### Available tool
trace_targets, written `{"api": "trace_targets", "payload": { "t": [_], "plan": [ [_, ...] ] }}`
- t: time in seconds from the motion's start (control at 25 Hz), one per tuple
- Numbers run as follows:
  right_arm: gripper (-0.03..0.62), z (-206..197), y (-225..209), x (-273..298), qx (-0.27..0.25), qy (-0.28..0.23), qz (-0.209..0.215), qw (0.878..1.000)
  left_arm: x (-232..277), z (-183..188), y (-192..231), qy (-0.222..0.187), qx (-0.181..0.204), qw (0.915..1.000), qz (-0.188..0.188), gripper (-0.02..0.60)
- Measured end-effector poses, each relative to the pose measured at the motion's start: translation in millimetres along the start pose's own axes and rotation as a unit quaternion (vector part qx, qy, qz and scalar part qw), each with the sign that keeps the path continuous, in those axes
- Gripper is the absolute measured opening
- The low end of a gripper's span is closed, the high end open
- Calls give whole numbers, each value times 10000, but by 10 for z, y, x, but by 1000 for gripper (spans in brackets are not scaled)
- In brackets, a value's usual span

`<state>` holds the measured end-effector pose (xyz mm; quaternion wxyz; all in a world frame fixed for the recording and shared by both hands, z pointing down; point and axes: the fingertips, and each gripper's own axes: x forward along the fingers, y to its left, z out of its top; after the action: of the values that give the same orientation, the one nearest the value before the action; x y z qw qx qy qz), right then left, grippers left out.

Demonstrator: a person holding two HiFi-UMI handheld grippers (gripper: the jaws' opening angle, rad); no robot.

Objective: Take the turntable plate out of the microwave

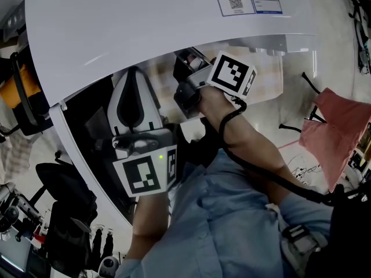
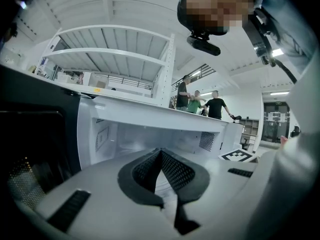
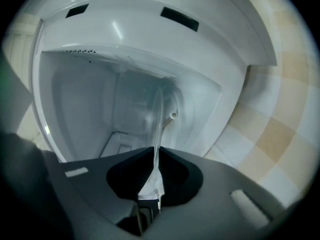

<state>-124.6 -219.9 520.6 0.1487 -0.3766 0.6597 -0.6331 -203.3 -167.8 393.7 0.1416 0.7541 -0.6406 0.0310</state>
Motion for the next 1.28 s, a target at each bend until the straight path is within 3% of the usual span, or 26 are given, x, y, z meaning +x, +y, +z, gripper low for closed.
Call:
{"api": "trace_targets", "payload": {
  "t": [0.68,0.92,1.28],
  "plan": [
    [28,-21,85,-97,49,-12,509,9987,-61,-34,-19,17,30,9999,108,6],
    [28,-314,-128,-259,239,221,302,9990,-74,-40,-30,19,28,9999,95,6],
    [37,-323,-115,-255,38,224,462,9987,-101,-74,-62,42,12,10000,63,6]
  ]
}}
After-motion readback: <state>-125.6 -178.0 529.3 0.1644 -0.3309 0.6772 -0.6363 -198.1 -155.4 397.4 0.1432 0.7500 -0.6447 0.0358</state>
